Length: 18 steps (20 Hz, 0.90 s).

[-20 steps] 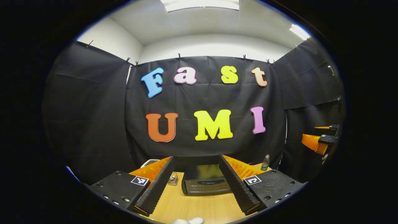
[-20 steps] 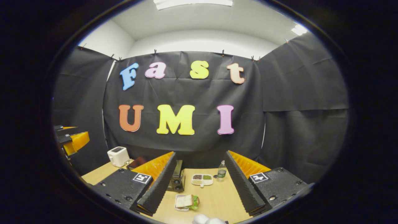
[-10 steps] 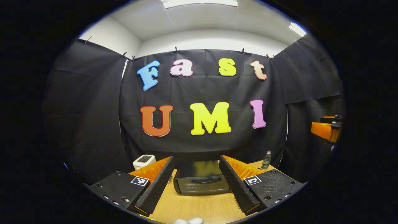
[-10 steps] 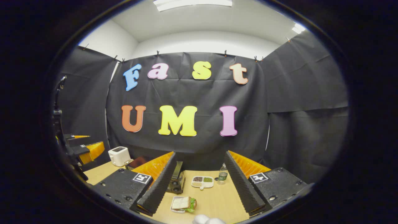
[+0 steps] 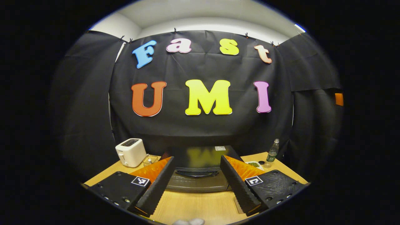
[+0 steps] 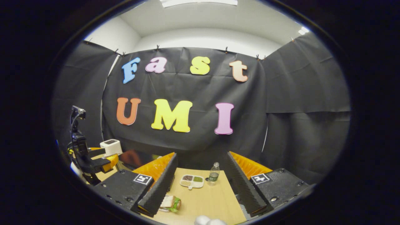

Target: Open the electric oven with the left hand, put the food in, and close the electric oven.

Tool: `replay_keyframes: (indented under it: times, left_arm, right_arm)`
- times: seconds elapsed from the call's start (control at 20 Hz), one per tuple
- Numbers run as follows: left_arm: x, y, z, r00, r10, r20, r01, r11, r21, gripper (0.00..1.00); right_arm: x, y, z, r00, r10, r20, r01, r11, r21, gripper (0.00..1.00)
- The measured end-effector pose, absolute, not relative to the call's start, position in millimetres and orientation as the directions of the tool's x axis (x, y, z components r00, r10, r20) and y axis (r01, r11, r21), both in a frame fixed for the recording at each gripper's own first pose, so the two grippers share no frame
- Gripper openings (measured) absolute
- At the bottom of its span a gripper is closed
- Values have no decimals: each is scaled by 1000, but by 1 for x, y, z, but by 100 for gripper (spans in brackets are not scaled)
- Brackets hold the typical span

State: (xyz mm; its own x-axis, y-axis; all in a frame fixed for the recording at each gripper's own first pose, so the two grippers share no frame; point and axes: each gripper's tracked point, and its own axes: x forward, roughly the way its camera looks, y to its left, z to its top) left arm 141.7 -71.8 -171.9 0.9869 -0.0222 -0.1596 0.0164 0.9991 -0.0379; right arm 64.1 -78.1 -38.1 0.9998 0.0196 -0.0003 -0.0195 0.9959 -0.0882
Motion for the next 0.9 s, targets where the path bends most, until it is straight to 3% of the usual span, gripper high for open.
replay_keyframes:
  times: [0.35,0.4,0.45,0.85,0.9]
  left_arm:
    - [197,-79,-231,968,-14,-250,6,999,-35,95]
    - [202,-79,-236,966,-17,-257,11,1000,-27,100]
    - [207,-80,-242,964,-20,-265,15,1000,-19,95]
    - [225,-79,-293,917,-7,-398,7,1000,-2,95]
    - [227,-77,-291,926,-8,-377,10,1000,5,99]
  right_arm:
    - [96,-90,-69,996,11,-86,-18,996,-86,98]
    - [99,-92,-73,996,9,-94,-18,996,-93,98]
    - [102,-93,-76,995,8,-100,-18,995,-94,98]
    - [116,-95,-94,988,16,-157,-25,998,-51,99]
    - [116,-95,-95,988,16,-155,-25,998,-55,98]
